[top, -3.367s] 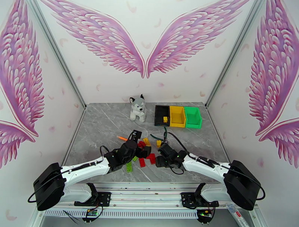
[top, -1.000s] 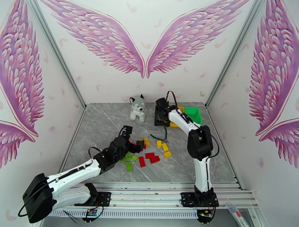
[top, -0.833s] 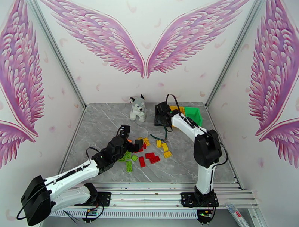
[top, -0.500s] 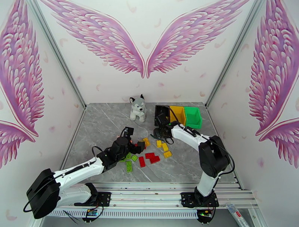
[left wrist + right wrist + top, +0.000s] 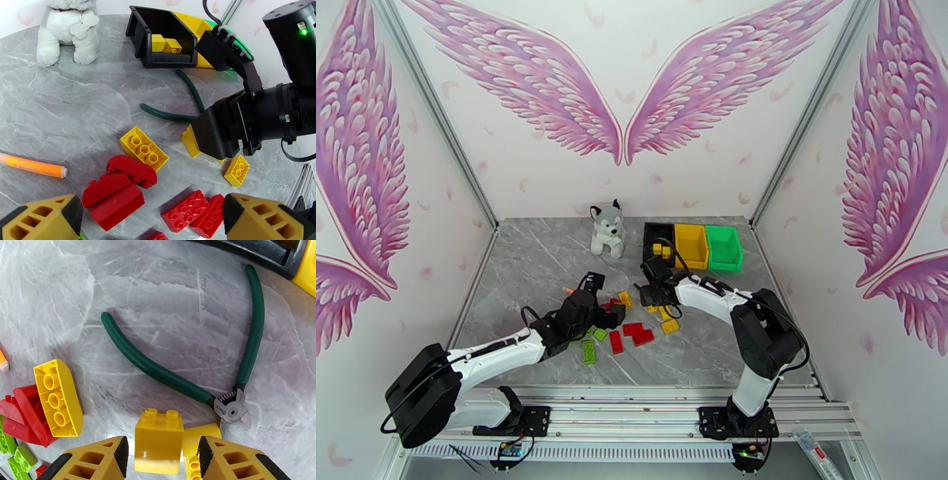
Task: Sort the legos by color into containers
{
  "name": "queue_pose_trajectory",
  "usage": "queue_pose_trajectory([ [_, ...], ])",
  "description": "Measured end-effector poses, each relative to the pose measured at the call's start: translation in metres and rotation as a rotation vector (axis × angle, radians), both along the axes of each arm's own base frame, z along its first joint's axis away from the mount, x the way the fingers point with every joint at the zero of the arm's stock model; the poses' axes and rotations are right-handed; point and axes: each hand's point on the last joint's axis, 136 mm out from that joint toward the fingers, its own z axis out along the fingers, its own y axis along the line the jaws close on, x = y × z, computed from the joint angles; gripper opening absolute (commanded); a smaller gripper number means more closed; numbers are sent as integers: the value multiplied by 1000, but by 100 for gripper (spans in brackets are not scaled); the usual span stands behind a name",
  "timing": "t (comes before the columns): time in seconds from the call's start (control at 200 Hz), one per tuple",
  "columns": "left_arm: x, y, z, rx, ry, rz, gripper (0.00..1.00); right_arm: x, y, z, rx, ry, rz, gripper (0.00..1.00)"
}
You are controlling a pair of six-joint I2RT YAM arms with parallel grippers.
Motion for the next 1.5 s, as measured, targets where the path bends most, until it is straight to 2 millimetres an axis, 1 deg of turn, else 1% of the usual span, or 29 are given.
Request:
queue_pose_trajectory([
  [0.195,0,0,0,0,0,-1,99,-1,4,-7,-10,12,9,52],
  [0.4,0,0,0,1,-1,-1,99,-2,9,-16,-28,26,20,48],
  [0.69,0,0,0,0,0,0,99,-1,9,-14,-34,18,18,37],
  [1.105,-1,-1,0,-3,3,-9,99,0,10,-12,-33,11,18,34],
  [1.215,-1,-4,1,-9,5,-20,99,7,9,-1,-45,-15,7,33],
  [1.3,0,-9,1,-13,11,-33,99,18,9,14,-43,-50,-6,33],
  [1.41,-1,-13,0,-17,15,-46,99,39,7,39,-27,-107,-39,33],
  [1.5,-2,-15,1,-19,15,-53,99,61,-5,62,-17,-158,-91,34],
])
